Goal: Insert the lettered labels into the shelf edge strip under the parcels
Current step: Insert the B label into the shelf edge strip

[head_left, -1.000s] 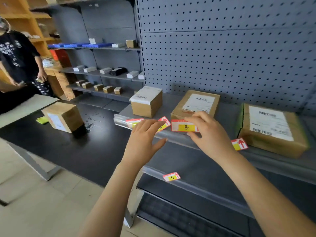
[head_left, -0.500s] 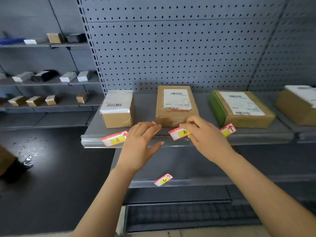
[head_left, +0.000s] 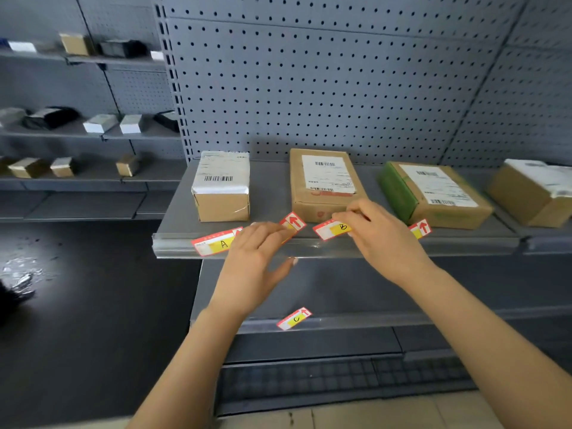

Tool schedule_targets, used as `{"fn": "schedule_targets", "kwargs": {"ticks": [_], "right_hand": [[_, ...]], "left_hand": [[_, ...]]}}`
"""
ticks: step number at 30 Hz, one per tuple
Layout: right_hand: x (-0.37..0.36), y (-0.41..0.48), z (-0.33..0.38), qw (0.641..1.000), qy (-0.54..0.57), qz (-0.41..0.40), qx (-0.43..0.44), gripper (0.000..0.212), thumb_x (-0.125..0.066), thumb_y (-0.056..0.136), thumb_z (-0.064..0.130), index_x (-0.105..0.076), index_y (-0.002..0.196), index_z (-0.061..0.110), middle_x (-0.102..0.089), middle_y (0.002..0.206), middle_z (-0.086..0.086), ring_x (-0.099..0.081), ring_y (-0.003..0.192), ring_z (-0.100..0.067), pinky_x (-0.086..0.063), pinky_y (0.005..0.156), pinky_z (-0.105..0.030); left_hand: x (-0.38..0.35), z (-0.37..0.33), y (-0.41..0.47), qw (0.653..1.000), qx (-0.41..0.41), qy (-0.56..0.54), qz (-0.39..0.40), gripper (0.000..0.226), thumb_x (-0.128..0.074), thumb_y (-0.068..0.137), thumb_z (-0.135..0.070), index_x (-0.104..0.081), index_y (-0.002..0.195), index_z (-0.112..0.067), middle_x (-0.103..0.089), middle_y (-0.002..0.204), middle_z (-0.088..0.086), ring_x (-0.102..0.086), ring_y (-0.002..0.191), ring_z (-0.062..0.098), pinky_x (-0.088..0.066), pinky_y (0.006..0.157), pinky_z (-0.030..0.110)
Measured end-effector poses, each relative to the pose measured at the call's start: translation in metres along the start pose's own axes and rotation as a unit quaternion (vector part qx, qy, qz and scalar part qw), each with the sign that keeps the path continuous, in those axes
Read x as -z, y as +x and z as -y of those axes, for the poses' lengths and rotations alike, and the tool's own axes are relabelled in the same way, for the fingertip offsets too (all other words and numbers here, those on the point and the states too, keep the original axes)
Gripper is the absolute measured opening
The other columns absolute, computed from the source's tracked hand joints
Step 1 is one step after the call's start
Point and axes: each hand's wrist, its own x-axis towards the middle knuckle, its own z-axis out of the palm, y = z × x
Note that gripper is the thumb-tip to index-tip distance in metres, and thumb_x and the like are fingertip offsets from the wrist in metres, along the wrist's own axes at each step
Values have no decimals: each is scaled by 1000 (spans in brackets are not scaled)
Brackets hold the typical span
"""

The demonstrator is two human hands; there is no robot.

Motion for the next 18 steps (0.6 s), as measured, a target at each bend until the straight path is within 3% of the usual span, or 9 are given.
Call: {"fn": "schedule_targets", "kwargs": {"ticks": [6,11,14,18], "right_hand": [[-5,-1,2,999,-16,26,17,58,-76,64,-9,-61,115,14,-54,103,-3,-56,77,-22,-34,53,-25],[-16,-4,3,998,3,55,4,54,-75,70,-5,-61,117,16,-55,108,0,-57,88,-18,-35,61,-21],[-11,-1,-1,999,22,47,-8,37,-69,82,7,-63,117,17,-56,111,0,-56,94,-18,-37,69,-22],[-11,3,-2,999,21,39,-8,31,-71,79,2,-68,108,13,-62,101,-4,-60,88,-24,-48,69,-31]], "left_hand": [[2,-4,6,1000,9,4,8,44,-61,86,-40,-60,125,-22,-60,120,-2,-53,112,21,-32,98,26],[1,-6,9,1000,15,12,15,44,-67,86,-38,-58,127,-23,-59,121,-3,-52,114,20,-32,99,26],[-1,-7,10,1000,20,16,15,44,-71,85,-35,-59,125,-23,-60,122,-4,-52,114,19,-31,99,25],[0,-6,10,1000,19,14,0,43,-73,84,-33,-61,123,-21,-61,120,-2,-52,112,18,-31,98,23]]}}
